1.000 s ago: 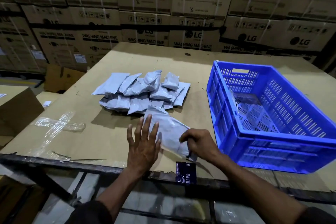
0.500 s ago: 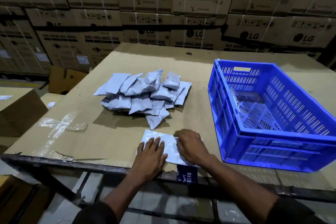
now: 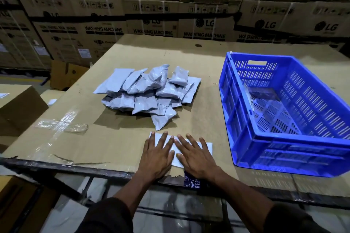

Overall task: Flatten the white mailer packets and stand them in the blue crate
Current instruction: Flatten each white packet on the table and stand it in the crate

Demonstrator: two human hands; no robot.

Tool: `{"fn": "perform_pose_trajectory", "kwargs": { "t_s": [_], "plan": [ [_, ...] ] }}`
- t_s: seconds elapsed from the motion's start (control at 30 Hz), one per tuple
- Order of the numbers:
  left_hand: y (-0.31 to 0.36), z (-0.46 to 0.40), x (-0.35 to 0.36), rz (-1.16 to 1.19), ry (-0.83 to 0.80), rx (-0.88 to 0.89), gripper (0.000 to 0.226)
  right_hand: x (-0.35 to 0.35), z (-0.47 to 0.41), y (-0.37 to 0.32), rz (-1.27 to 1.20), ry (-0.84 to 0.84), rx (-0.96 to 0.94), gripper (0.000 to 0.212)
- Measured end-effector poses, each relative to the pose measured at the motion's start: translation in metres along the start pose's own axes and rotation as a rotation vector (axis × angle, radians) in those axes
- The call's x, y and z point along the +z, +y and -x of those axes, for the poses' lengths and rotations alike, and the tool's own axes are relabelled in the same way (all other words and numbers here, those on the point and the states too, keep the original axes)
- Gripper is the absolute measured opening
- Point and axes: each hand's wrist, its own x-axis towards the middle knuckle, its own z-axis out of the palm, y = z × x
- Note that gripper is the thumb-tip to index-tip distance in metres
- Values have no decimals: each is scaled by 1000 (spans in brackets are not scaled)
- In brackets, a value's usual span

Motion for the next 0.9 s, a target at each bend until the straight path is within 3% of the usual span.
{"fn": "perform_pose_trajectory", "kwargs": {
  "t_s": [0.3,0.43,0.67,0.9],
  "plan": [
    [-2,2,4,-50,-50,-23,60,-3,1,8,-33,-79,-23,70],
    [-1,1,5,-31,-63,-28,61,-3,16,20,-39,-49,85,61],
    [-6,1,9,-9,-32,-8,64,-3,16,18,-23,-69,84,60],
    [0,1,2,35,-151,-51,80,-1,19,14,37,-28,46,57]
  ]
}}
